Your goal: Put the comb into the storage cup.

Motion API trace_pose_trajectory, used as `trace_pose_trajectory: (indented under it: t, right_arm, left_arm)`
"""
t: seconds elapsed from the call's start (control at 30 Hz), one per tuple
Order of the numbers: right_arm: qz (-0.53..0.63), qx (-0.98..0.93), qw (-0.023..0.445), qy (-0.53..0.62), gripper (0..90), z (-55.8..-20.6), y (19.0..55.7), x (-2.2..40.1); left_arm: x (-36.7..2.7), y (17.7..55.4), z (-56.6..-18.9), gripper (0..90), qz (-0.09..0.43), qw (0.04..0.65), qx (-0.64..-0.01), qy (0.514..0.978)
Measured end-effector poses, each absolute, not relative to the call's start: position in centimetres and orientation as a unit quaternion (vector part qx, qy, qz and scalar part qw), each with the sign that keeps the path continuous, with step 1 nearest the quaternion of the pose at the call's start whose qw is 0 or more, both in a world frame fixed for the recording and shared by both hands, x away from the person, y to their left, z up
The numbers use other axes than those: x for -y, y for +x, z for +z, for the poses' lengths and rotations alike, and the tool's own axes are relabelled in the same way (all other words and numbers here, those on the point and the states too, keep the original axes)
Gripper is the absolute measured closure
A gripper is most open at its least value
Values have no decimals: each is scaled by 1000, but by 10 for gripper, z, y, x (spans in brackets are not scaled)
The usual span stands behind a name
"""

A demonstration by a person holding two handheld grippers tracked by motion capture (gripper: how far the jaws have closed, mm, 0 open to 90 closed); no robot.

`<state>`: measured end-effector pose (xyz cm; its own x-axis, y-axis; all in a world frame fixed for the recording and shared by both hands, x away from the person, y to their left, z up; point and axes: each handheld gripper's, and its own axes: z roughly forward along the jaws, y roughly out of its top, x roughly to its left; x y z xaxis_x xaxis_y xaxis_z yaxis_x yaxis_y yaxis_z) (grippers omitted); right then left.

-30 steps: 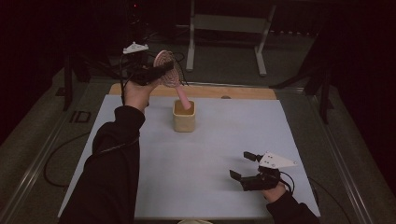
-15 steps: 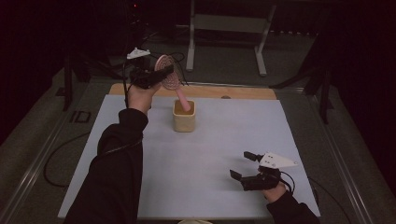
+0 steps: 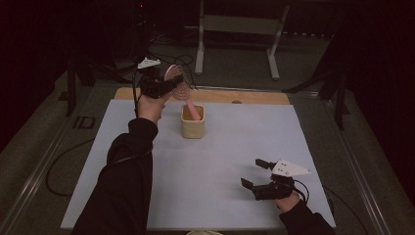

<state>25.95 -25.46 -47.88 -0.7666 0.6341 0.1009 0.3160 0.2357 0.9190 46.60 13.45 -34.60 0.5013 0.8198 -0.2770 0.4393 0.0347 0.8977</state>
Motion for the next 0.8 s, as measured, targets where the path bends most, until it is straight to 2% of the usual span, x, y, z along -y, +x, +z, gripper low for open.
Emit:
trace_pose_trajectory:
  t: [0.8]
  right_arm:
    - [538, -771, 146, 309, 94, -479, 259, 255]
  left_arm:
    - [-125, 474, -374, 655, 161, 537, -477, 677]
